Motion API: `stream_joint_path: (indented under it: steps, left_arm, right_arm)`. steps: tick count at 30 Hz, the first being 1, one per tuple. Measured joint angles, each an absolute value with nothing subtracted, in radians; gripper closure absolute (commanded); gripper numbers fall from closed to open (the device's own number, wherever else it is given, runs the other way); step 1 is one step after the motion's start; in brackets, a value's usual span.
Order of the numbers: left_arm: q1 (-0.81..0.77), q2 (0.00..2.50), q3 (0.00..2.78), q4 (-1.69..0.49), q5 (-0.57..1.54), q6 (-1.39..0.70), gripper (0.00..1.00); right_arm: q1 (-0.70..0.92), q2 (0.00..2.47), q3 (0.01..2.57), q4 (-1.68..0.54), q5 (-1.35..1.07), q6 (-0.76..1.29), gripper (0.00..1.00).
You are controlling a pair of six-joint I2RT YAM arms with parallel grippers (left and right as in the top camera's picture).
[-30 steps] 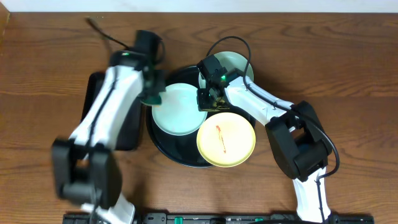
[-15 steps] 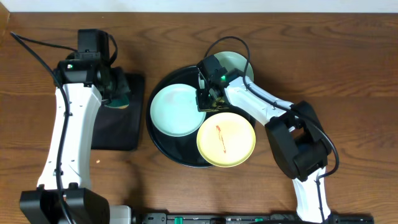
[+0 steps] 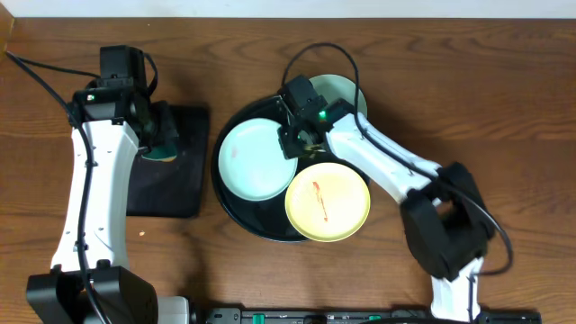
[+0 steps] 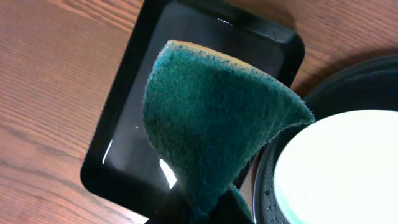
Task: Clean dirty plates on tray and stack at the side
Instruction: 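Lift the sponge away and return the left arm beside the sponge tray, then grasp the scrubbed pale green plate's rim with the right gripper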
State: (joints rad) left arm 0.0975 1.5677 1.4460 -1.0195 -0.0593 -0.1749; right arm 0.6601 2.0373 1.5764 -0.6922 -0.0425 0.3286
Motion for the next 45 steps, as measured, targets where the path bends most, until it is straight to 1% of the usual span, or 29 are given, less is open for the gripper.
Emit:
stream_joint_path:
  steps: [6, 15, 22, 28, 32, 38, 42, 45]
  left_arm:
    - [0.097, 1.568, 1.446, -1.014, -0.059, -0.175, 0.93]
    - [0.097, 1.568, 1.446, -1.014, -0.059, -0.175, 0.93]
    - [0.097, 1.568, 1.446, -1.014, -0.059, -0.175, 0.92]
    - [0.097, 1.568, 1.446, -1.013, -0.059, -0.175, 0.92]
    - [0.097, 1.568, 1.446, -1.013, -0.059, -0.175, 0.93]
    - [0.097, 1.568, 1.446, -1.013, -0.055, -0.175, 0.92]
    - [0.097, 1.568, 1.446, -1.013, -0.054, -0.175, 0.93]
    - [0.097, 1.568, 1.446, -1.013, -0.052, -0.175, 0.93]
  right_arm:
    - [0.756, 1.945, 1.589, -0.689, 0.253, 0.264, 0.99]
    - [0.909, 1.938, 1.589, -0.661, 0.696, 0.173, 0.99]
    - [0.997, 1.938, 1.589, -0.61, 0.982, 0.117, 0.99]
    - [1.048, 1.938, 1.589, -0.558, 1.171, 0.101, 0.99]
    - [1.064, 1.938, 1.589, -0.509, 1.249, 0.089, 0.99]
    - [1.066, 1.934, 1.589, -0.505, 1.275, 0.075, 0.99]
    - [1.063, 1.927, 1.589, -0.56, 1.216, 0.075, 0.99]
    - [1.05, 1.92, 1.589, -0.642, 1.1, 0.116, 0.99]
